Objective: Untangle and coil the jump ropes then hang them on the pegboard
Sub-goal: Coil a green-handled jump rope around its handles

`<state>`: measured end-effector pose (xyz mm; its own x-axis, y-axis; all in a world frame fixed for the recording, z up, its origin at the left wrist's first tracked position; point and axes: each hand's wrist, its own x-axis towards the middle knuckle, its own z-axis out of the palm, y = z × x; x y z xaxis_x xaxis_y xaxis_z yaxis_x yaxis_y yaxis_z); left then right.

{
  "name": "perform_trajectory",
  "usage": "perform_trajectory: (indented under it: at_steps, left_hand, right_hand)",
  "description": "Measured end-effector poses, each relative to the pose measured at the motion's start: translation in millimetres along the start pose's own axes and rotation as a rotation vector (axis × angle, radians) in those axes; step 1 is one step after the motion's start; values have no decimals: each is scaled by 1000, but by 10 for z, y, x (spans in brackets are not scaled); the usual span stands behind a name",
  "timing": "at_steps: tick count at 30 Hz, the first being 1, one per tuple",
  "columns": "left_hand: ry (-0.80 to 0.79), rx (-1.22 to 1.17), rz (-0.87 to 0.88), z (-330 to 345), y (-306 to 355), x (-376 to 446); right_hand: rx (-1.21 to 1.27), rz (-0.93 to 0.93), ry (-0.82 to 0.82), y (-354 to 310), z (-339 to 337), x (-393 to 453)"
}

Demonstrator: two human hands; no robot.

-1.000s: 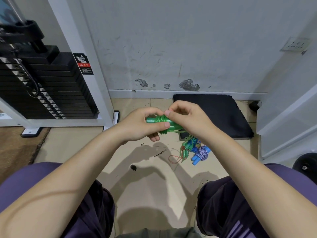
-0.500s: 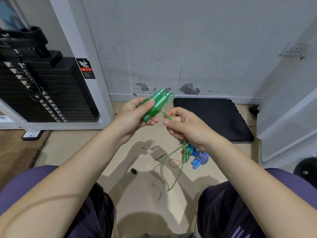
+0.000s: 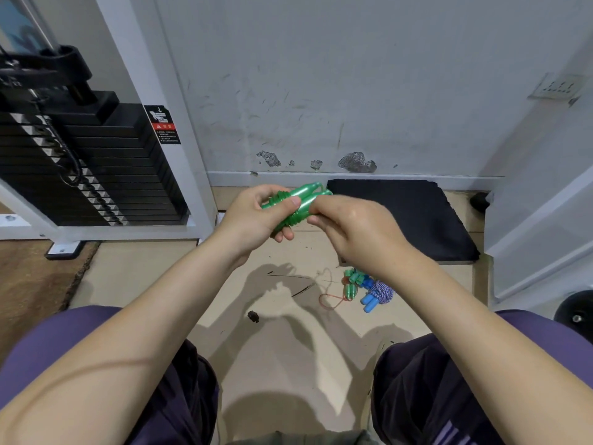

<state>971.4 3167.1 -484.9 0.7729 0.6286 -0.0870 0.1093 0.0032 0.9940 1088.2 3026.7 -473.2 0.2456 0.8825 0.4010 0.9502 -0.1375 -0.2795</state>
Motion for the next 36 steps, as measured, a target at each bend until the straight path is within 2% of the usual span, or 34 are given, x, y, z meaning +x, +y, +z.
perform_trajectory:
  at_steps: [4,8,11,18,22,27,30,33,36]
  left_hand:
    - [-220,59,-67,-18,52,-52]
    - [-412,35,-123,-24,59,-91]
    - [-476,61,-136,-24,75,-117]
    - [-548,134,-124,-38,75,-113]
    - [-526,181,-94,-3,84,-132]
    - [-379,181,-7,59,61,-154]
    - [-319,117,61,50,60,-147]
    - [-246,47,118,29,87,-136]
    - [-122,-85,107,5,101,-97]
  right_hand:
    - [82,-72,45,127,-80,48]
    - [311,157,-7,185,-170,61]
    - [436,237,-91,165,-200,44]
    - [505,245,-220,147,-240,19]
    - [620,292,-215,160,-188,10]
    - [953,383,-173,233,-100,17]
    - [925,432,-139,222,-95,27]
    - [1051,490,-196,218,-111,15]
    - [1129,471,-248,189,-94,-4]
